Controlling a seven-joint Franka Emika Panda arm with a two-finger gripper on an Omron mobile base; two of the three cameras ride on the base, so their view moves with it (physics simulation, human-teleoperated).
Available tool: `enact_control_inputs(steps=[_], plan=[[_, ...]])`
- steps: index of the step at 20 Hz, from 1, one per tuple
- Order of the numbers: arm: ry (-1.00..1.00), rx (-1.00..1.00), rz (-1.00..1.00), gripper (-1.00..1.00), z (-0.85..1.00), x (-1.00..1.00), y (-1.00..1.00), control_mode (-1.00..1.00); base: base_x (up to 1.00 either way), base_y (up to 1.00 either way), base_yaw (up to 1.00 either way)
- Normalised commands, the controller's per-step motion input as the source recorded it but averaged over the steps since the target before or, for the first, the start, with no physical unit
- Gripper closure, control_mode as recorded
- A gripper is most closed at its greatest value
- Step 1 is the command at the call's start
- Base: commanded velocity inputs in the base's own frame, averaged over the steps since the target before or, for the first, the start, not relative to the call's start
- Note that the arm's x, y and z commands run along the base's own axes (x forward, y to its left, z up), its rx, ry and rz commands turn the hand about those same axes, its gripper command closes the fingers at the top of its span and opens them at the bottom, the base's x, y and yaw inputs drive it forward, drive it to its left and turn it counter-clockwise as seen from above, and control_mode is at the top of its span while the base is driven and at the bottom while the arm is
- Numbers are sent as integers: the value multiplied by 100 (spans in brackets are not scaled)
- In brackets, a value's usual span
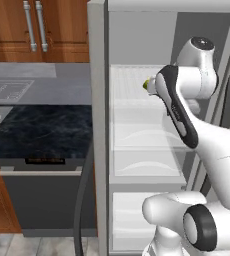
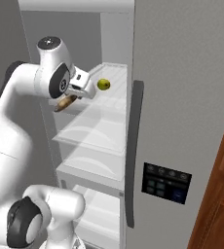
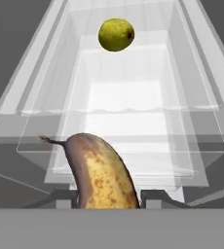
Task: Retrieve the pear and banana from the fridge and place them into the bowl on the dining table.
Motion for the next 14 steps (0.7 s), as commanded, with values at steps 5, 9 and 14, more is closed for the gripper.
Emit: enact_control_inputs(steps=[5,9,14], plan=[[-3,0,4,100,-17,-71,0,-100,0,0,0],[-1,0,5,100,-26,-58,0,-100,0,0,0],[0,0,0,100,0,0,0,100,-55,0,5]])
